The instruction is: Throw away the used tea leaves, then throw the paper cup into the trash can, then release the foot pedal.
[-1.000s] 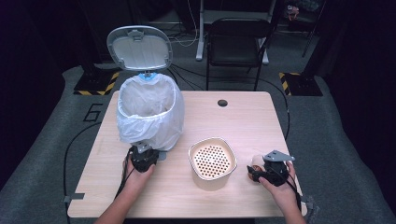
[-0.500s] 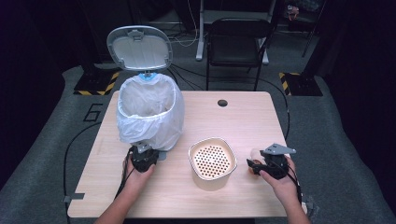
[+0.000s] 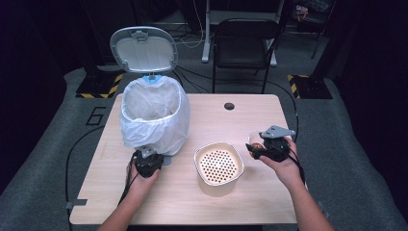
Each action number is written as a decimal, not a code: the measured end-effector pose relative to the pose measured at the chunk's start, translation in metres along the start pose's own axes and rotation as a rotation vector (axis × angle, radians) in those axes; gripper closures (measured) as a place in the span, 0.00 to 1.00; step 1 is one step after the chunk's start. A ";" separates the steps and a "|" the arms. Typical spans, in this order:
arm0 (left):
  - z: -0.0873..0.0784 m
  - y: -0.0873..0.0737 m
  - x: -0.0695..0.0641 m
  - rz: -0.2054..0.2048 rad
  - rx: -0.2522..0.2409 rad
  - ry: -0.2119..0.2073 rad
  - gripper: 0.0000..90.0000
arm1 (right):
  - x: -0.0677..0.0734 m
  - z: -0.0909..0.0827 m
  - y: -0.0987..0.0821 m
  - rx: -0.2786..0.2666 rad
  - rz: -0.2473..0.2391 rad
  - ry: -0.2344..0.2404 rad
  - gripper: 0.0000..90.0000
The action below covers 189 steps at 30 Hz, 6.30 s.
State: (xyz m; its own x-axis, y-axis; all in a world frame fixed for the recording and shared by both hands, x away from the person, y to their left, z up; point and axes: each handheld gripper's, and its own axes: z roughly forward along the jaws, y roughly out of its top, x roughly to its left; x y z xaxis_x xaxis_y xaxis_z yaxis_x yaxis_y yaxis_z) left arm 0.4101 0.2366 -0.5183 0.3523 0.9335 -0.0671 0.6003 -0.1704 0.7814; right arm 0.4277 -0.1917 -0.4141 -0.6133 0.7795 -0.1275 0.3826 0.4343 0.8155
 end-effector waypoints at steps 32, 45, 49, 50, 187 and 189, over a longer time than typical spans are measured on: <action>0.000 0.000 0.000 0.003 0.000 -0.003 0.78 | 0.039 0.016 0.058 -0.224 -0.590 0.019 0.35; 0.000 0.000 0.000 0.001 0.001 0.000 0.78 | 0.072 0.013 0.054 -0.231 -0.851 -0.037 0.35; 0.000 0.000 0.000 0.001 0.000 -0.003 0.78 | 0.078 0.010 0.053 -0.242 -0.918 -0.058 0.35; 0.000 0.000 0.000 0.000 0.001 0.000 0.78 | 0.080 0.010 0.052 -0.246 -0.929 -0.063 0.35; -0.001 0.001 0.003 0.032 0.008 -0.003 0.78 | 0.157 0.108 0.266 -0.211 -0.088 0.328 0.00; -0.001 0.001 0.003 0.022 0.010 -0.001 0.78 | 0.156 0.104 0.263 -0.235 -0.077 0.325 0.00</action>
State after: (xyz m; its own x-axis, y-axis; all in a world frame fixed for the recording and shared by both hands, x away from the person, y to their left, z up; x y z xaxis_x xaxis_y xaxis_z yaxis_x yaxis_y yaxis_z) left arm 0.4107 0.2394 -0.5175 0.3666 0.9290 -0.0508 0.5992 -0.1940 0.7768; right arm 0.5043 0.0914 -0.2780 -0.8350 0.5490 -0.0385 0.1820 0.3414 0.9221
